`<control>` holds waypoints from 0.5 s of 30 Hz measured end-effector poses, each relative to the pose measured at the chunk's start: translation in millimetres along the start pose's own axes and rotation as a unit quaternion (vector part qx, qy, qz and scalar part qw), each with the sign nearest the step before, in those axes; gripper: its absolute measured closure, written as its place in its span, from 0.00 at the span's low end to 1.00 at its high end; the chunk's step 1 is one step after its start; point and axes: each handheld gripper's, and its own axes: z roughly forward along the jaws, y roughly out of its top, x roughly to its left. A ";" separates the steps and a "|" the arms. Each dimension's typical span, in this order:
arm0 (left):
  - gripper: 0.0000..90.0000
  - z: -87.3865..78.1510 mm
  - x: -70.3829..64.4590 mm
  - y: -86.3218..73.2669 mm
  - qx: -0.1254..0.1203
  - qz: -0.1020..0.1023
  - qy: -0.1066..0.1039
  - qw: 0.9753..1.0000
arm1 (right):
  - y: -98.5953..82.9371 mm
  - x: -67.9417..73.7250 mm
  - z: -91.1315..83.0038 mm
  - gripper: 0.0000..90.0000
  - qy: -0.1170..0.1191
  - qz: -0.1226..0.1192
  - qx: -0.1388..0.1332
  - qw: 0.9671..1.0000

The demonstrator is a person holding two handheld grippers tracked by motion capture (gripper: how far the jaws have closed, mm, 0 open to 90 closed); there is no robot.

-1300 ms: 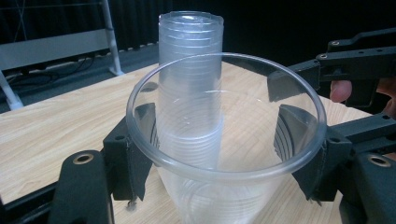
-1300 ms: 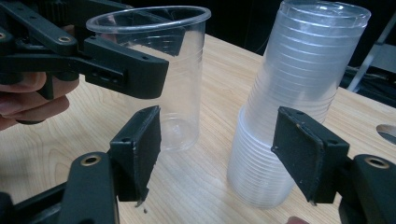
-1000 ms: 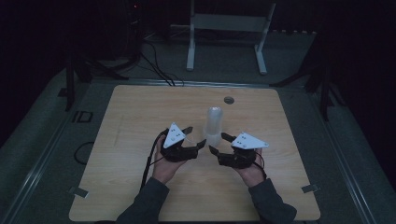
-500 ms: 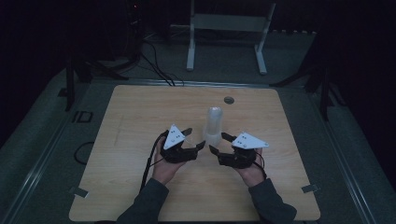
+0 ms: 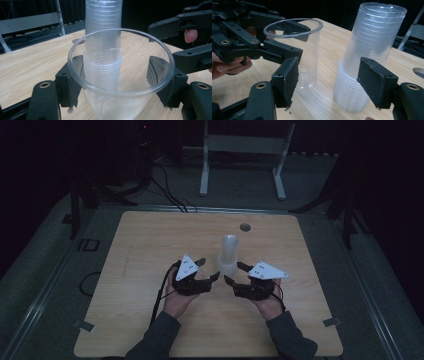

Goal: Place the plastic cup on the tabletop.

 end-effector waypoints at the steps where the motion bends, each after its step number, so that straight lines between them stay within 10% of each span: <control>1: 0.34 0.1 -0.1 -0.1 0.000 0.000 0.000 1.000 | 0.0 0.0 -0.1 0.36 0.000 0.001 0.000 1.000; 15: 0.34 3.1 -0.4 -6.6 0.006 -0.001 0.000 1.000 | -0.4 0.8 0.8 0.36 0.001 0.003 -0.003 1.000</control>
